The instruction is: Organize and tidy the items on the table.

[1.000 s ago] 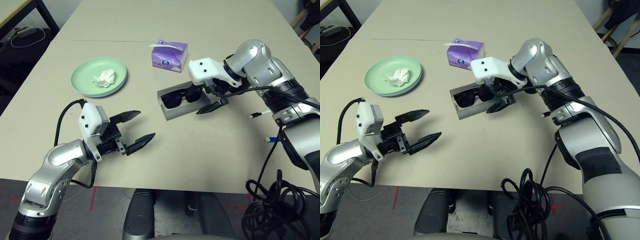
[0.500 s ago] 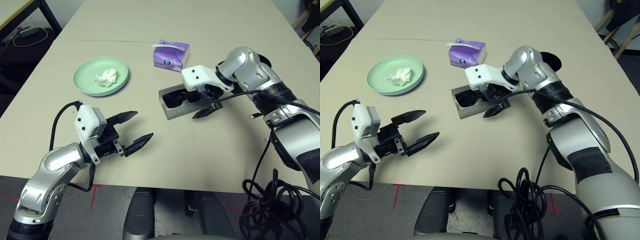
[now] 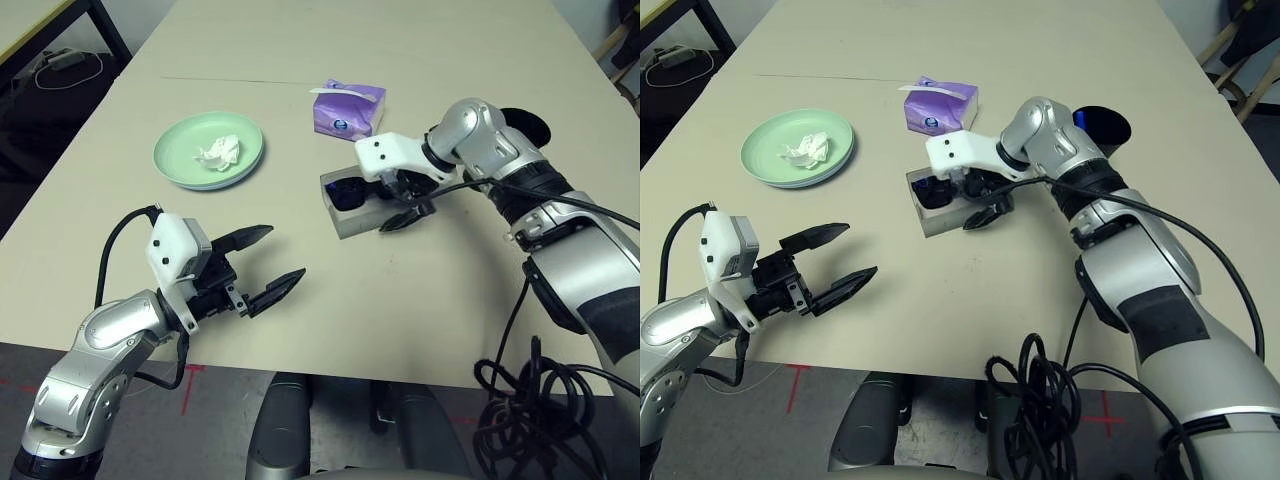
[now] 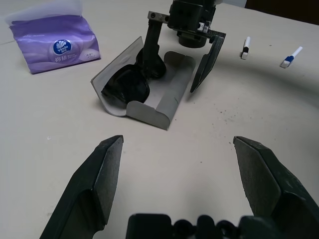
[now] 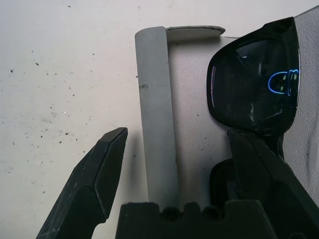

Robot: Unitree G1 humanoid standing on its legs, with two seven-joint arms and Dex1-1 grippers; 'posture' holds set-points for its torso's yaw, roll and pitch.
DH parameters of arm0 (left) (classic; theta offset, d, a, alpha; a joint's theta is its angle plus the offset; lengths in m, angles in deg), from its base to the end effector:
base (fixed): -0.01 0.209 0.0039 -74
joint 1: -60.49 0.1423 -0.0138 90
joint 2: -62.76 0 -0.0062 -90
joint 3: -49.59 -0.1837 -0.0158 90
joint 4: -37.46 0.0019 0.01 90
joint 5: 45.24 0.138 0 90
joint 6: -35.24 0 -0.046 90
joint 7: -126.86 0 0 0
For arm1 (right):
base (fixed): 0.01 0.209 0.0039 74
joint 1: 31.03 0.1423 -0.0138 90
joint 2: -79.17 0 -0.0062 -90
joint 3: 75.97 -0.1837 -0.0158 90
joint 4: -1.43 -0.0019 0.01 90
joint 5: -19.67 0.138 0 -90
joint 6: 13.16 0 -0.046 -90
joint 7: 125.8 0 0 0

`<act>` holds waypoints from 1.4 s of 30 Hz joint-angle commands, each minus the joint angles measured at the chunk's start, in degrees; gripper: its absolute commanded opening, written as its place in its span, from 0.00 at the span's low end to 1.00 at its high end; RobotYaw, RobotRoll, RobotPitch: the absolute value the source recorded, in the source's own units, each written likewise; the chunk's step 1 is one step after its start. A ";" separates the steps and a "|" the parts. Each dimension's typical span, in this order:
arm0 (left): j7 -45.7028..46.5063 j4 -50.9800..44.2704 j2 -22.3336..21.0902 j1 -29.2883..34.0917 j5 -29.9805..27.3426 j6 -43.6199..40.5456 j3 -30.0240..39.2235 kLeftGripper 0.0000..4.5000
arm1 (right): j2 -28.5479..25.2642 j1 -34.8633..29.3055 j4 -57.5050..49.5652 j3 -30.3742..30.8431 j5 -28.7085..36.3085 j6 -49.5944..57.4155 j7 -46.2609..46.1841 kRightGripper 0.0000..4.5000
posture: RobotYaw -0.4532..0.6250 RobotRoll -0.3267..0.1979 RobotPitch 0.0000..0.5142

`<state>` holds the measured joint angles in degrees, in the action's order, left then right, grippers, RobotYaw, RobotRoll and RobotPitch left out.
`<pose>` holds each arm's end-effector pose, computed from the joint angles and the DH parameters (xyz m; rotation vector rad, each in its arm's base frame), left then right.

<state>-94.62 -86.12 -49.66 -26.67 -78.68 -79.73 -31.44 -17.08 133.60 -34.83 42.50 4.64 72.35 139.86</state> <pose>0.1778 0.2290 0.1593 0.1928 -0.0166 -0.8969 0.3722 -0.1221 0.2523 -1.1523 0.4427 1.4914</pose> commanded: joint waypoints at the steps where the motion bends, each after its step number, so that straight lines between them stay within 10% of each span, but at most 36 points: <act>1: -0.09 -1.16 -0.29 0.16 -0.13 -0.23 0.02 1.00 | -0.41 1.00 0.24 -0.94 -0.14 -0.46 0.51 0.99 | 0.74 0.62 0.33; 25: -0.11 5.60 1.68 -10.43 0.25 -0.35 -1.93 1.00 | -5.88 -0.29 -8.79 -5.92 2.61 6.25 2.31 0.99 | 0.66 0.62 0.28; 42: 14.09 25.54 10.01 -31.75 4.01 -9.99 -2.42 1.00 | -14.38 -35.11 -62.65 -19.62 17.52 47.99 -10.19 0.99 | 0.48 0.62 0.27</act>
<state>-81.04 -61.72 -40.14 -58.12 -75.59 -88.41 -32.75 -30.66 99.82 -93.66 24.40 20.36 117.72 131.66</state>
